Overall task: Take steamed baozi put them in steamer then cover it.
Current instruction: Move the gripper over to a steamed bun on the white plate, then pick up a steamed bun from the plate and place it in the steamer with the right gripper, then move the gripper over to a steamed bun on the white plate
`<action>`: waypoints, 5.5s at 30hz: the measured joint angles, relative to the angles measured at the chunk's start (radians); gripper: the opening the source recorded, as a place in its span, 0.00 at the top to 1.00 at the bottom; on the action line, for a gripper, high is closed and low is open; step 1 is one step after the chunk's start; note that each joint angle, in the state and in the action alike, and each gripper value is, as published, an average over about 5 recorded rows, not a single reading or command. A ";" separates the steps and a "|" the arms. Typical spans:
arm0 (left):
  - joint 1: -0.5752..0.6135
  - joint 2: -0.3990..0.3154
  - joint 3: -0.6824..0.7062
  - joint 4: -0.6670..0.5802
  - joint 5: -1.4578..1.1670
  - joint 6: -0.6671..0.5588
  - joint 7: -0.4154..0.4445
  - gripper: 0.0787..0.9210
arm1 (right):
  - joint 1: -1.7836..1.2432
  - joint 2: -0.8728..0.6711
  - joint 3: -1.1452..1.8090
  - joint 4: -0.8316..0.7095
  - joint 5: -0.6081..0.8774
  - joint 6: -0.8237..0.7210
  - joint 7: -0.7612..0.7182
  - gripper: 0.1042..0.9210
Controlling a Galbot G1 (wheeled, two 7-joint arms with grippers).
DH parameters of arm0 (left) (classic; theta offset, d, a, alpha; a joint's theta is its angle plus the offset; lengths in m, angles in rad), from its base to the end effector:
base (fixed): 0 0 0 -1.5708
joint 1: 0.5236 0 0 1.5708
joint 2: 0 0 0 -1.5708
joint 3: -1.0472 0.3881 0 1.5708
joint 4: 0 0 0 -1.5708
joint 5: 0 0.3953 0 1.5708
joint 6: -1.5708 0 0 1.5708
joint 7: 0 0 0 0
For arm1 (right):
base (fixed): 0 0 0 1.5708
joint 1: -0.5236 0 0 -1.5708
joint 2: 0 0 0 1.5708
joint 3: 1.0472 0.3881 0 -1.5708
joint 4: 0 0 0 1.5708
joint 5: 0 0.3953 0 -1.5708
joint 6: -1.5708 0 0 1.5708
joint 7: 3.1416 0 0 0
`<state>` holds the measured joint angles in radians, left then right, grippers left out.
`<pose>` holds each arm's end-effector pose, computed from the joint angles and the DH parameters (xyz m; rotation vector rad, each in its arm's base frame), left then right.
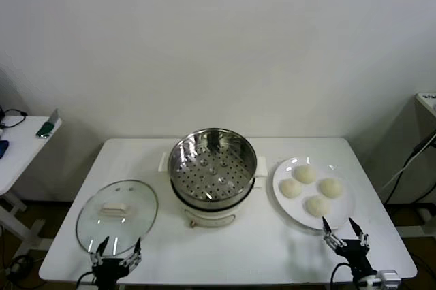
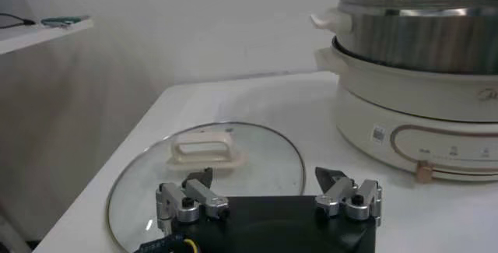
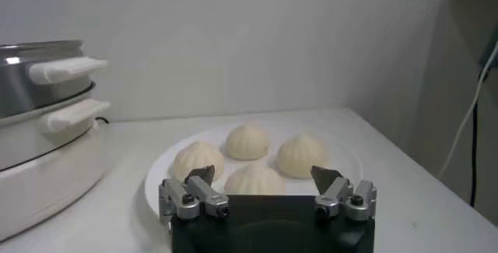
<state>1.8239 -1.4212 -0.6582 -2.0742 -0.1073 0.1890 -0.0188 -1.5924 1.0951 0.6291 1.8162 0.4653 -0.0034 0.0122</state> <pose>0.1128 0.0754 -0.3748 0.0822 -2.6888 -0.1303 0.2010 -0.1696 -0.4039 0.0159 -2.8591 0.0280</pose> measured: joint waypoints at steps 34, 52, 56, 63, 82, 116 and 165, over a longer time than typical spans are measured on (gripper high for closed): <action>-0.006 -0.016 0.047 0.005 0.023 -0.022 -0.004 0.12 | 1.697 -0.471 -1.435 -0.652 -0.383 -0.076 -0.992 0.12; -0.009 -0.015 0.046 0.010 0.025 -0.023 -0.001 0.12 | 1.761 -0.239 -1.613 -0.964 -0.425 -0.062 -1.085 0.12; -0.010 -0.015 0.045 0.013 0.025 -0.023 -0.002 0.12 | 1.739 -0.196 -1.602 -1.027 -0.453 -0.053 -1.085 0.12; -0.015 -0.016 0.045 0.021 0.024 -0.023 -0.003 0.12 | 1.705 -0.138 -1.566 -1.122 -0.487 -0.034 -1.073 0.12; -0.025 -0.014 0.049 0.029 0.026 -0.025 -0.009 0.12 | 1.700 -0.085 -1.553 -1.198 -0.499 -0.014 -1.067 0.23; -0.041 -0.017 0.048 0.008 0.031 -0.021 -0.014 0.12 | 2.364 0.022 -1.987 -0.629 -0.301 0.307 -1.108 0.28; -0.035 -0.015 0.034 0.000 0.043 -0.029 -0.012 0.12 | 2.209 0.267 -2.022 -0.877 -0.495 0.604 -0.993 0.12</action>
<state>1.7886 -1.4359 -0.6240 -2.0739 -0.0645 0.1599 -0.0312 0.6164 1.3626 -1.3929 0.9396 -0.0300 0.6006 -0.9807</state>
